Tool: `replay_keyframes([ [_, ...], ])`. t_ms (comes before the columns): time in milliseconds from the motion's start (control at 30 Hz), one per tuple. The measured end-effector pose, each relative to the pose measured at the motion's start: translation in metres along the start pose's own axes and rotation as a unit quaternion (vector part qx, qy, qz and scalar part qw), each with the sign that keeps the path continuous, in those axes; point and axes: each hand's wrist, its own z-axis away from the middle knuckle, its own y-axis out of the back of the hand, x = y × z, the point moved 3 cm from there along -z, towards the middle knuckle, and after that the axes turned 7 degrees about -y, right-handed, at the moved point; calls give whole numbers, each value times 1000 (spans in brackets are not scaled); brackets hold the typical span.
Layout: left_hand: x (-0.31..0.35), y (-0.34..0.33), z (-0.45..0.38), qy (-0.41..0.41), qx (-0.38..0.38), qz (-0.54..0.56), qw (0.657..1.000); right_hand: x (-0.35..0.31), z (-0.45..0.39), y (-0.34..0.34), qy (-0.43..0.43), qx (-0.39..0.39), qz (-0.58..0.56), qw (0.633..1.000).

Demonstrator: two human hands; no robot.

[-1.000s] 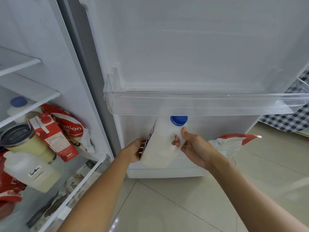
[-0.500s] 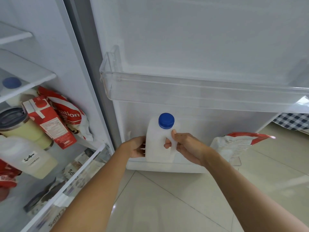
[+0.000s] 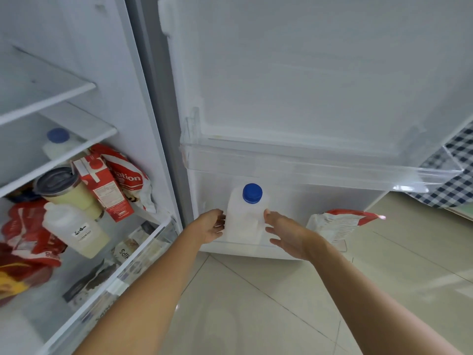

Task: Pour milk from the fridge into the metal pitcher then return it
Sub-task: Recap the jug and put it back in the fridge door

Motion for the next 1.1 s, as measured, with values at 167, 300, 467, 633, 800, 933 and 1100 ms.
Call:
replay_keyframes([
  [167, 24, -6, 84, -6, 8, -42, 999, -8, 77, 12, 10, 70, 182, 981],
  [300, 44, -24, 170, -20, 13, -172, 985, -20, 153, 25, 25, 111, 248, 962],
  [467, 95, -65, 303, -105, 0, -506, 856, -47, 255, 53, 56, 177, 366, 912],
  [633, 142, -102, 405, -169, 29, -662, 730, -87, 347, 79, 96, 216, 401, 885],
  [800, 201, -146, 477, -239, 57, -728, 640, -134, 422, 113, 117, 258, 431, 857],
  [933, 245, -180, 516, -282, 70, -748, 597, -163, 461, 136, 138, 284, 428, 847],
  [1100, 295, -222, 538, -333, 94, -750, 564, -191, 482, 163, 156, 310, 435, 831],
])
